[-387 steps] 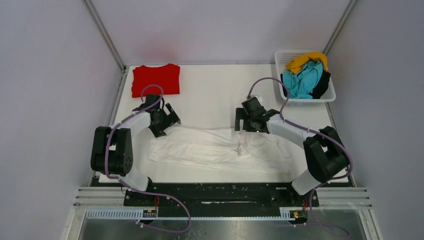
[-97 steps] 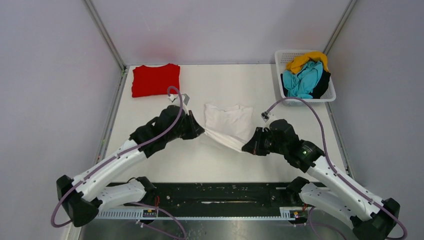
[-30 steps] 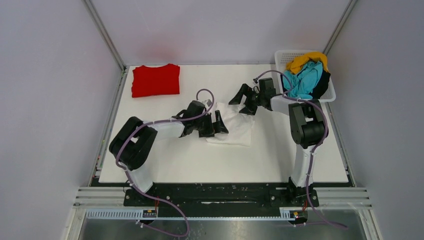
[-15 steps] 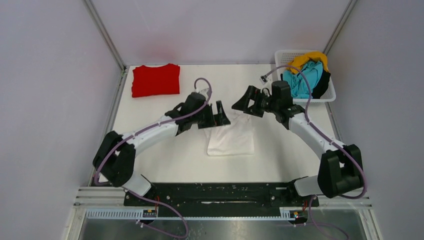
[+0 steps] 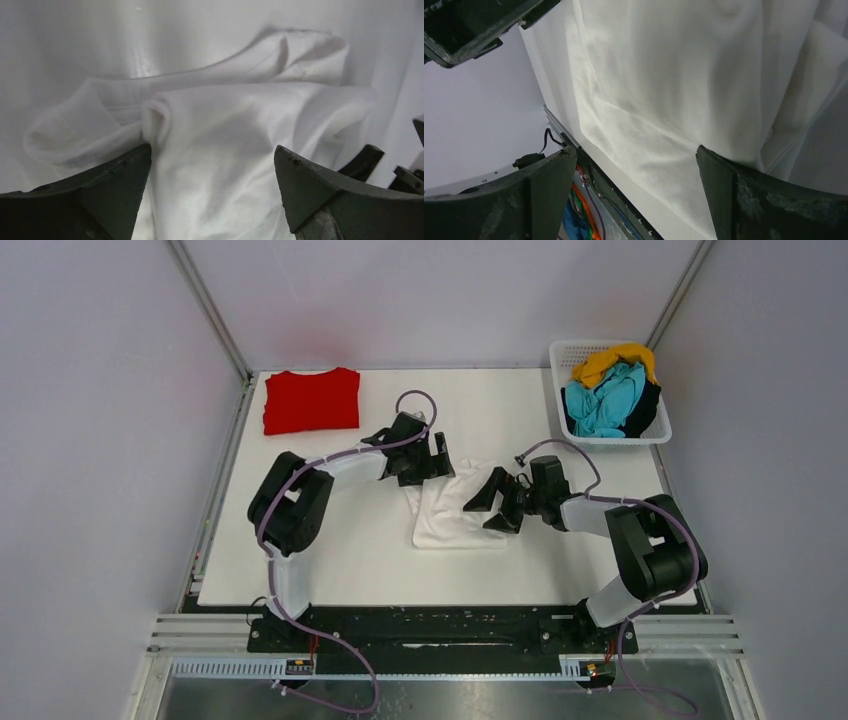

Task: Fold and stack the t-shirts
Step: Smooth out wrinkles on the folded tshirt, then put the neatly folded tshirt into the corner of the board with the left arm

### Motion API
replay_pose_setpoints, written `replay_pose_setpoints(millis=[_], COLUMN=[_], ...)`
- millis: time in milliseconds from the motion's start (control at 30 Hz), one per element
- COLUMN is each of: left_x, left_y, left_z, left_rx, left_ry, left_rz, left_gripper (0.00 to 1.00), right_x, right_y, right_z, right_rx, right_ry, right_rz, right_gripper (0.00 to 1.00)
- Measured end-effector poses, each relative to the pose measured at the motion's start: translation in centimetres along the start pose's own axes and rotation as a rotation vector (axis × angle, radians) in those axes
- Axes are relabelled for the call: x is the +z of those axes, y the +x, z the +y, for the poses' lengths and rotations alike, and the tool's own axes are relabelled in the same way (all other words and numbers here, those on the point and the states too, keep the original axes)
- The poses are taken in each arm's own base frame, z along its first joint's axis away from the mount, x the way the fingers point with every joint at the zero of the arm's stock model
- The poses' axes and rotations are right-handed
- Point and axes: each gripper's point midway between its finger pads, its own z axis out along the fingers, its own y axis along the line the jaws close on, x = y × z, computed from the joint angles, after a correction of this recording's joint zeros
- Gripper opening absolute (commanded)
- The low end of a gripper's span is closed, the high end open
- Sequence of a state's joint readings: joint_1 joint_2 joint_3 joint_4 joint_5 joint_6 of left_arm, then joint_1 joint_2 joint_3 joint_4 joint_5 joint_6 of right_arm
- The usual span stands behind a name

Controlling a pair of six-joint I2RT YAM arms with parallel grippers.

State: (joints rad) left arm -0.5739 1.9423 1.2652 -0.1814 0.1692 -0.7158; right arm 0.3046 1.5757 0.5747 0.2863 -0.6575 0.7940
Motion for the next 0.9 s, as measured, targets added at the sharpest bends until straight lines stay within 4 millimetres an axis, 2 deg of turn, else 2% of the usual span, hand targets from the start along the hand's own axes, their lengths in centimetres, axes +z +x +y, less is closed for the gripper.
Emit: replay_pose_setpoints(millis=[167, 267, 333, 467, 567, 667, 800, 900], left_x=[0.0, -1.1, -3.0, -8.3, -10.4, -9.8, -6.8, -4.5], left_y=[-1.0, -1.0, -1.1, -1.5, -1.3, 0.0, 2.7, 4.1], left_z=[1.9, 2.2, 1.9, 0.5, 0.9, 2.7, 5.5, 6.4], left_rx=[-0.007, 0.0, 0.007, 0.026, 0.032, 0.022, 0.003, -0.008], left_ry=[-0.073, -0.09, -0.084, -0.038, -0.05, -0.103, -0.181, -0.214], left_rz=[-0.01, -0.009, -0.032, -0.128, -0.176, -0.154, -0.042, 0.044], left_gripper=[0.94, 0.99, 0.99, 0.99, 0.99, 0.99, 0.98, 0.9], right_x=[-0.4, -1.9, -3.3, -6.6, -8.2, -8.9, -9.6, -10.3], right_y=[-0.4, -0.9, -1.5, -2.6, -2.6, -1.8, -0.4, -0.3], right_z=[0.0, 0.7, 2.0, 4.6, 4.5, 2.6, -0.2, -0.7], right_rx=[-0.024, -0.076, -0.126, -0.222, -0.252, -0.241, -0.218, -0.226], right_ry=[0.026, 0.059, 0.056, 0.04, 0.061, 0.124, 0.218, 0.25], right_rz=[-0.023, -0.072, -0.124, -0.262, -0.333, -0.355, -0.352, -0.371], right_gripper=[1.0, 0.99, 0.99, 0.99, 0.99, 0.99, 0.99, 0.99])
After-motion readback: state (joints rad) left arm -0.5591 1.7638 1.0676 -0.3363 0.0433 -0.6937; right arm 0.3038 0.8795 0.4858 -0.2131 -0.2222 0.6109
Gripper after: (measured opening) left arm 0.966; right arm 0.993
